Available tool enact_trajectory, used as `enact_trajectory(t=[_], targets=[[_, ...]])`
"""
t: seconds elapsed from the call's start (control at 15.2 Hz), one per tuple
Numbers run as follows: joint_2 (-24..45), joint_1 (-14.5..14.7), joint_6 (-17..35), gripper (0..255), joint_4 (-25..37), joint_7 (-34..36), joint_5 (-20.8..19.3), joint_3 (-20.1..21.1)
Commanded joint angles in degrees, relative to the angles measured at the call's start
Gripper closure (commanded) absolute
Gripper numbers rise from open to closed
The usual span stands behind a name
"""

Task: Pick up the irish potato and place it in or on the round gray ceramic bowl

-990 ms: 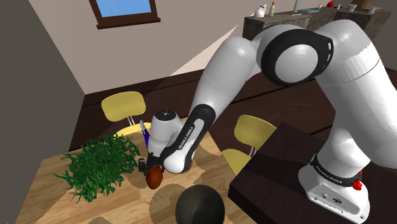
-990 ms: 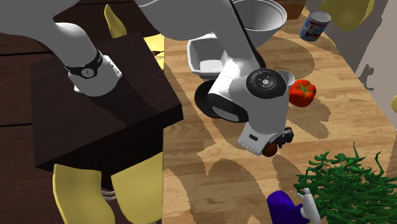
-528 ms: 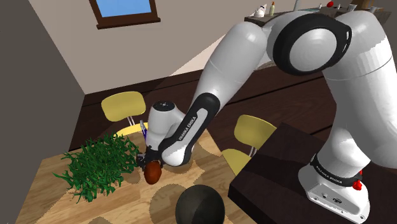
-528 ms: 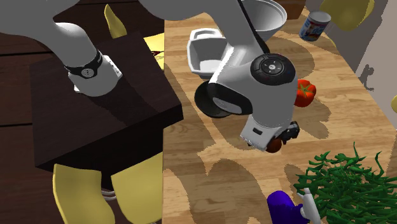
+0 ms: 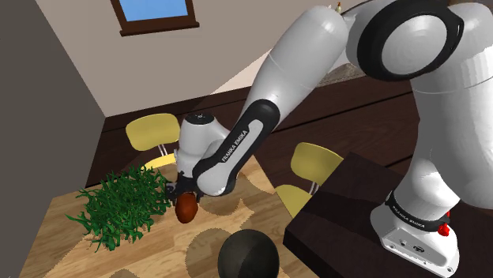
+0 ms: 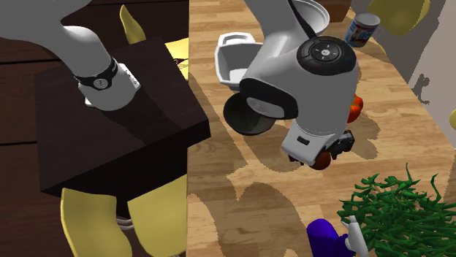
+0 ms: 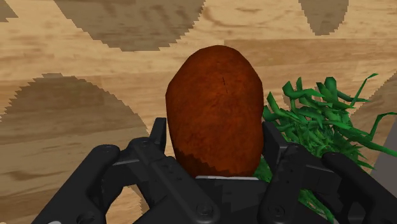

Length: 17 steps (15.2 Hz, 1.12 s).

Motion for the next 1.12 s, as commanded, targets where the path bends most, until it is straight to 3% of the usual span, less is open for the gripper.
enact_trajectory(t=[0.0, 0.33, 1.06], targets=[[-1.3, -0.1, -1.0, 255, -0.3, 0.0, 0.1, 0.1], [-4.0, -0.3, -3.5, 255, -0.5, 0.2, 0.3, 0.3], [-20.2, 4.4, 7.7, 255, -27.0, 6.4, 2.4, 2.9]])
